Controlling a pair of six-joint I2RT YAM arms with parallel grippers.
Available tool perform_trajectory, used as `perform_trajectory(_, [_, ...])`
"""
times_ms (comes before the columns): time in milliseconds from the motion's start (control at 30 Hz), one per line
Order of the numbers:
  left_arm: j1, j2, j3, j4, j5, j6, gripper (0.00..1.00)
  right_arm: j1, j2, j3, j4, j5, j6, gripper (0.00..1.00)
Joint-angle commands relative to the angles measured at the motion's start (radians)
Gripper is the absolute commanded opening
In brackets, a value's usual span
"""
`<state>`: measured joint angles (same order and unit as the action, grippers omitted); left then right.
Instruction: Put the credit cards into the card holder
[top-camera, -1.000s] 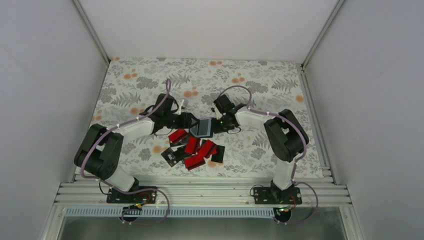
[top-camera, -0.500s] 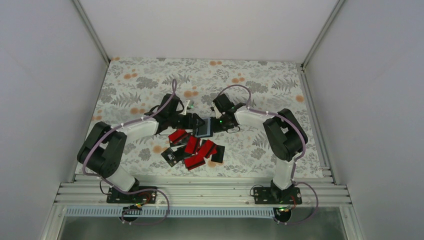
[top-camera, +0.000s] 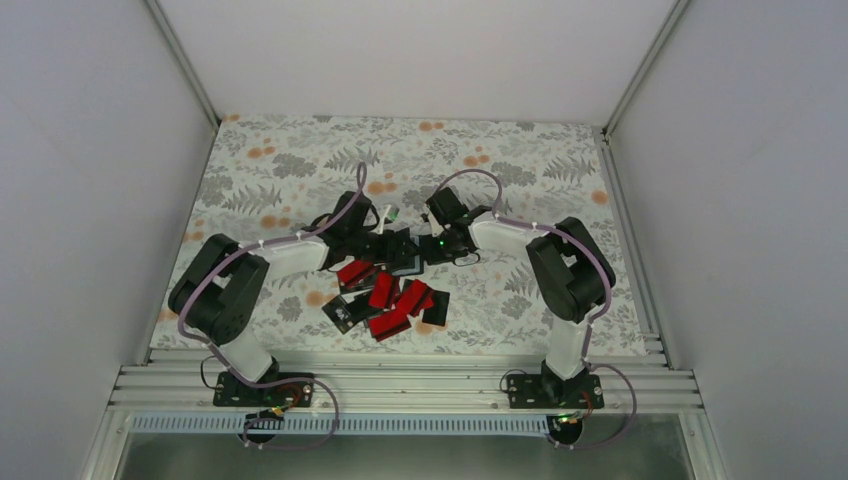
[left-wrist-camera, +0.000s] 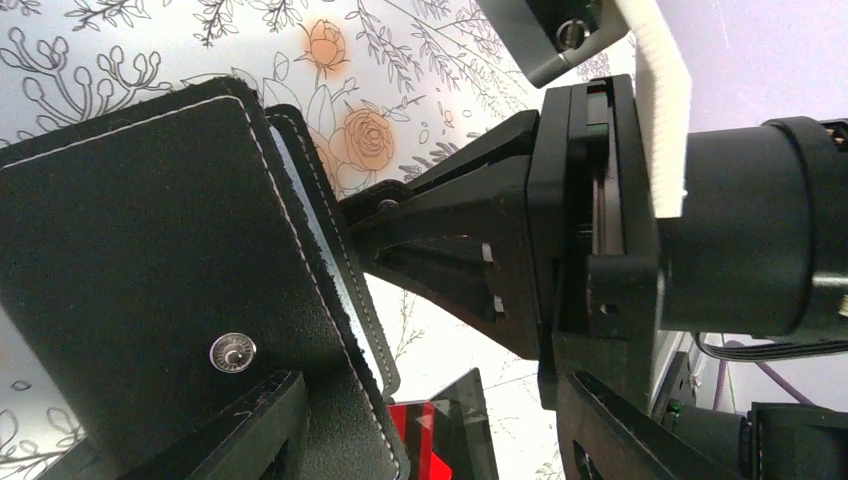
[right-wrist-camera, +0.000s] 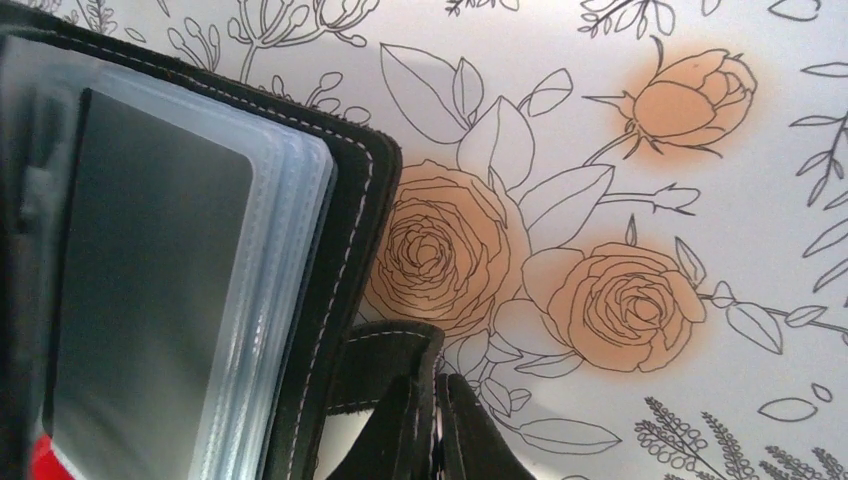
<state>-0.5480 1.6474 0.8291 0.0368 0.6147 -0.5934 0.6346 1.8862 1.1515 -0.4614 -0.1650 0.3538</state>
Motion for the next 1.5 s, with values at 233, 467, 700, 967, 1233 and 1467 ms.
perform_trajectory(233, [-0.018,0.039,0.042,0.083,0.041,-0.044,0.62,0.008,-0.003,-0.005,0.001,0.029,-0.010,0.04])
perform_trajectory(467, [0.005,-0.045,0.049,-0.060,-0.056,0.033,0.62,0.007,-0.010,-0.012,0.004,0.034,-0.009,0.04])
perform_trajectory(700, [0.049,-0.127,0.042,-0.163,-0.093,0.086,0.62,0.007,-0.003,-0.009,0.005,0.032,-0.010,0.04])
perform_trajectory(967, [0.125,-0.225,-0.029,-0.246,-0.180,0.131,0.62,0.007,-0.004,-0.004,0.000,0.043,-0.020,0.04])
perform_trajectory(1233, [0.244,-0.263,-0.147,-0.272,-0.230,0.145,0.54,0.007,0.011,0.000,0.000,0.037,-0.022,0.04])
perform_trajectory(1467, [0.260,-0.219,-0.186,-0.258,-0.253,0.144,0.50,0.007,0.019,0.006,-0.003,0.033,-0.022,0.04])
